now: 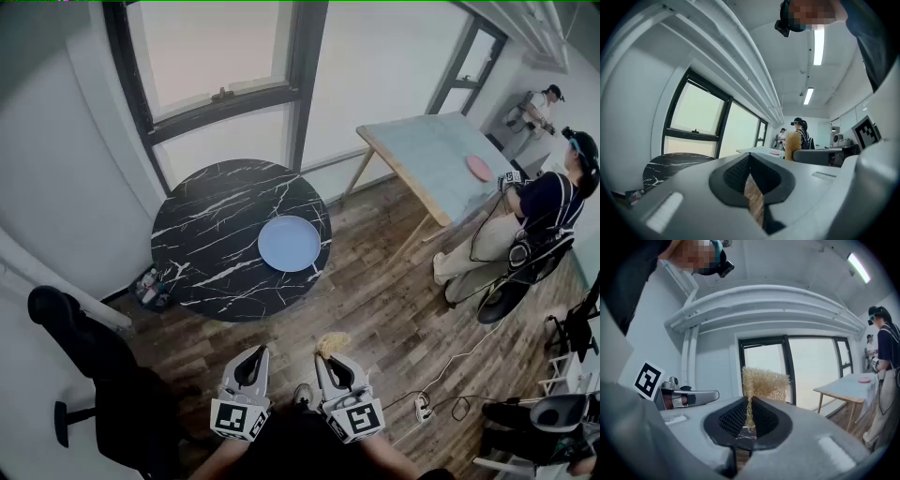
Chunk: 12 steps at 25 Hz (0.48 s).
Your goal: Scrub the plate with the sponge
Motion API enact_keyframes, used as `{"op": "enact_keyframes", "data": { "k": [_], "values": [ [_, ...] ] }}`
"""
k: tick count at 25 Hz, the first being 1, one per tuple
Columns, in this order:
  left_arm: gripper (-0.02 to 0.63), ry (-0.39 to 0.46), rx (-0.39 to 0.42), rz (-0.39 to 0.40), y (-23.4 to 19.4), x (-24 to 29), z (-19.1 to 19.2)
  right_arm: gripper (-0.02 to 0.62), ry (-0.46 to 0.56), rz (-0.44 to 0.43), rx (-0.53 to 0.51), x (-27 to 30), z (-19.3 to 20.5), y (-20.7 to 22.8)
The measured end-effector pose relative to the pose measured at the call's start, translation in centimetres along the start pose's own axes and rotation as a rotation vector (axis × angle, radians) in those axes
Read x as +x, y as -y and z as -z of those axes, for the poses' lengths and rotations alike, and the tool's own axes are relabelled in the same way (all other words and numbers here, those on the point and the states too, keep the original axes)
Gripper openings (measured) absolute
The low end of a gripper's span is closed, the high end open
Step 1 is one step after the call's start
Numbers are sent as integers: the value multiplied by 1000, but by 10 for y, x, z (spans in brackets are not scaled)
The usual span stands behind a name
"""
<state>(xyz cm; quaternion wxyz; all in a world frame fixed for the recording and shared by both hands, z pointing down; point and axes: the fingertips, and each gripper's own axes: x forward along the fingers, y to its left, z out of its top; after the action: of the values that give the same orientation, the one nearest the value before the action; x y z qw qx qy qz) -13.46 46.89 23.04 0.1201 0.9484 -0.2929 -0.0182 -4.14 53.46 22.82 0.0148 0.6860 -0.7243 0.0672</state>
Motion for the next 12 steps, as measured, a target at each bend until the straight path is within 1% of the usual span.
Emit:
{"op": "enact_keyframes", "data": {
  "k": [8, 12],
  "values": [
    [0, -5, 7, 8, 2, 3, 8, 23, 3, 2, 1, -1, -2, 4],
    [0, -10, 1, 2, 6, 7, 6, 23, 16, 0, 22, -3, -2, 10]
  ]
}}
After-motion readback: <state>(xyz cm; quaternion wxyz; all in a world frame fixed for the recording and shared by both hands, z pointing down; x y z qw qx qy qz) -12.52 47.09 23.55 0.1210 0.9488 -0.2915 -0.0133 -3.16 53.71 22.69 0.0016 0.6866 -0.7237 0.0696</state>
